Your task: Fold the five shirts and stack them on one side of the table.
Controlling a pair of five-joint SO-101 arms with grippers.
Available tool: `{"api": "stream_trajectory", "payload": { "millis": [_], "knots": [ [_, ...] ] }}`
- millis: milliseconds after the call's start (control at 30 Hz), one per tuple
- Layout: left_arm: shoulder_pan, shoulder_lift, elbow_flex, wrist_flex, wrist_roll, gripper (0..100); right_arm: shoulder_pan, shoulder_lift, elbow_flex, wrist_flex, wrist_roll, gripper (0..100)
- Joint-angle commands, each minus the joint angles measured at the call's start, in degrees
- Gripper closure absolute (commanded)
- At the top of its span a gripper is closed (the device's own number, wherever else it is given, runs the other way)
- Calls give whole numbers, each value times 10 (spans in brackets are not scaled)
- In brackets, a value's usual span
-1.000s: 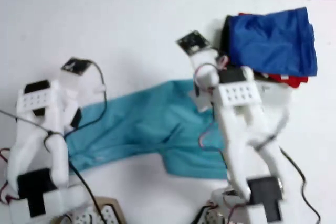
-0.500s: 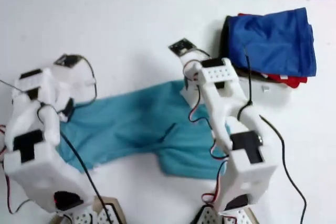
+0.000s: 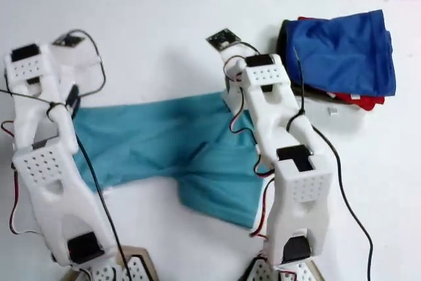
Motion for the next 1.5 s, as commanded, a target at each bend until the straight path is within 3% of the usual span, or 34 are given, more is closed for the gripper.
{"api": "stream_trajectory", "payload": {
  "millis": [0,233,833,1000,1267,1467],
  "knots": [
    [-9,-4,-80,54,5,971,-5,-53,-25,22,-2,968],
    [-22,-2,-73,64,10,788,0,-129,-23,43,1,968],
    [-45,-1,36,34,33,830,0,-144,-22,62,-1,968],
    [-32,-5,36,33,30,981,-5,-142,-5,61,-4,968],
    [-22,-8,32,37,33,960,1,-147,16,62,0,968],
    [-64,-1,16,52,64,807,-5,-147,15,59,0,981]
  ]
}}
